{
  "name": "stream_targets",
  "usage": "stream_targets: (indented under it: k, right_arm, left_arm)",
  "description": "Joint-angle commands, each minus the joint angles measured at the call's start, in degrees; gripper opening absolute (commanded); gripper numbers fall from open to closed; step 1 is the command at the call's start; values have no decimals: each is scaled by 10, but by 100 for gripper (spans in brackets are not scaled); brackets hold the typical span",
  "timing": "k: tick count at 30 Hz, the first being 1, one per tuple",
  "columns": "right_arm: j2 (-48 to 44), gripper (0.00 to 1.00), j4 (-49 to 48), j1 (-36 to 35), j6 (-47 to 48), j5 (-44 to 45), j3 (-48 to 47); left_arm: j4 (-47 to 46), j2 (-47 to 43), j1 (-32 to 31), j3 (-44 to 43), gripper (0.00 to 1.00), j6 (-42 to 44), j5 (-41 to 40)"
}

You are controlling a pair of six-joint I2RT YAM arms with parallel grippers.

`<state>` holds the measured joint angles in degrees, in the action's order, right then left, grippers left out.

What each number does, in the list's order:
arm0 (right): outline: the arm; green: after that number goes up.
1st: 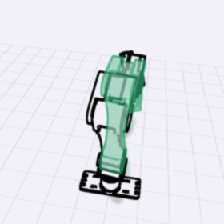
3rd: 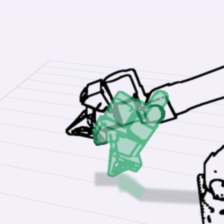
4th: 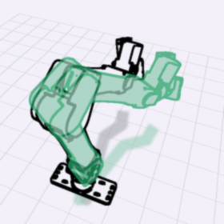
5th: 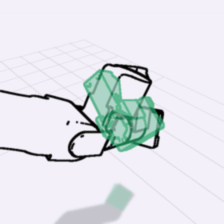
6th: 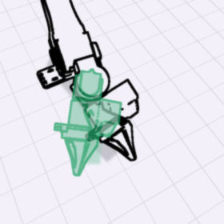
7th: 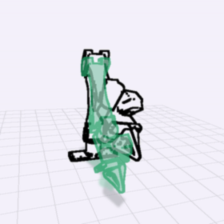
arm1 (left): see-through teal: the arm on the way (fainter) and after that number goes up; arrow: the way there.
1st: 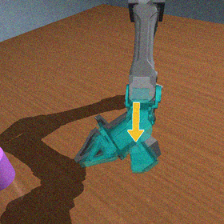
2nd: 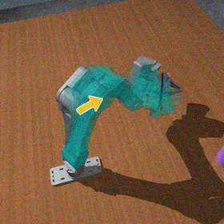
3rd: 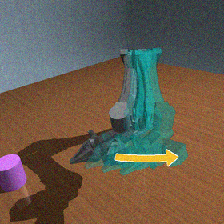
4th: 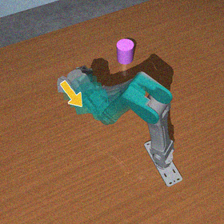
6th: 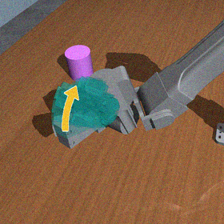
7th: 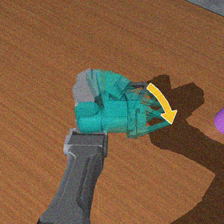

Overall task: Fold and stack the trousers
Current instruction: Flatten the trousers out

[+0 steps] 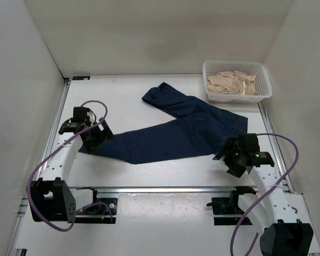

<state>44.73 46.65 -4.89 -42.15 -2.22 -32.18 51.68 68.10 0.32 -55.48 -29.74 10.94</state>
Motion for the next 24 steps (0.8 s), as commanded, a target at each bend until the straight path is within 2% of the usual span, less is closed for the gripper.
stream_targets:
  k: [1, 9, 13, 14, 16, 18, 19, 20, 21, 22, 23, 24]
  right_arm:
    - [-6, 93, -45, 39, -24, -61, -2]
    - [28, 94, -112, 216, -12, -178, 5]
    - [62, 94, -137, 238, -12, -184, -1]
    - [68, 93, -153, 238, -12, -184, -8]
    - [81, 89, -169, 252, -12, -184, -15]
    - [96, 65, -189, 252, -12, -179, -22]
    - [113, 55, -197, 252, -12, -170, -29]
    - [121, 26, -209, 252, -6, -170, -29]
    - [130, 16, -216, 252, 0, -170, -47]
    - [147, 7, -216, 252, 0, -170, -59]
    - [154, 0, -216, 252, 7, -170, -74]
    - [168, 0, -224, 252, 14, -176, -108]
  left_arm:
    - [-47, -8, 4, 59, 100, -48, 5]
    - [-95, 91, 4, 79, 100, -114, 15]
    - [-119, 145, 4, 79, 100, -127, 4]
    - [-132, 152, 4, 79, 98, -135, 4]
    - [-141, 173, 4, 79, 88, -146, -1]
    - [-147, 189, 4, 65, 76, -146, -8]
    - [-147, 209, 4, 57, 57, -146, -14]
    - [-147, 221, 4, 48, 41, -146, -14]
    - [-147, 230, 9, 29, 29, -146, -19]
    - [-147, 247, 9, 17, 11, -146, -19]
    - [-147, 247, 9, 6, 10, -138, -19]
    - [-147, 247, 9, -19, 10, -138, -19]
